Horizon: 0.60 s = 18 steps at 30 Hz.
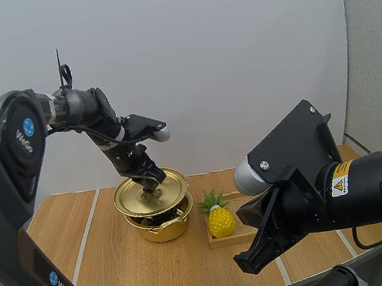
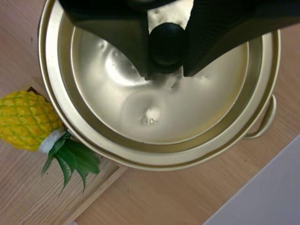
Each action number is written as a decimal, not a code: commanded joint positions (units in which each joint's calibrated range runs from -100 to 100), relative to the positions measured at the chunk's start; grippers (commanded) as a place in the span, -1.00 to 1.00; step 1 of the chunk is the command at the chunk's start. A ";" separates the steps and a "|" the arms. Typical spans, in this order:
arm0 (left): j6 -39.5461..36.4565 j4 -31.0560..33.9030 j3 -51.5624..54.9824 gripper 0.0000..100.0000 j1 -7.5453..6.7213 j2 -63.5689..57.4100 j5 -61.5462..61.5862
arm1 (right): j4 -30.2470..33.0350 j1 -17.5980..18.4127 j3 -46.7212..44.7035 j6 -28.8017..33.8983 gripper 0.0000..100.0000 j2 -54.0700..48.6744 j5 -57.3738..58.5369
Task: Open the pot, put the grape inside, and close it
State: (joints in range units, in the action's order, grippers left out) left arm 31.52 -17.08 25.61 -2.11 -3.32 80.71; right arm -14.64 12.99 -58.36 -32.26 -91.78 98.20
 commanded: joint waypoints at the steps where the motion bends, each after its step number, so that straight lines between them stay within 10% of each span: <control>1: 0.71 -2.59 0.07 -1.00 -0.12 3.33 -2.77 | -0.09 -0.16 0.10 0.18 -1.00 -0.47 0.45; 18: 1.84 -3.80 0.07 -1.00 -0.12 9.14 -7.71 | -0.09 -0.16 0.10 0.18 -1.00 -0.47 0.45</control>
State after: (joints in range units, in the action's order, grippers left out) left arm 33.16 -19.80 25.61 -2.11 5.11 74.16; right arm -14.64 12.99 -58.36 -32.26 -91.78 98.20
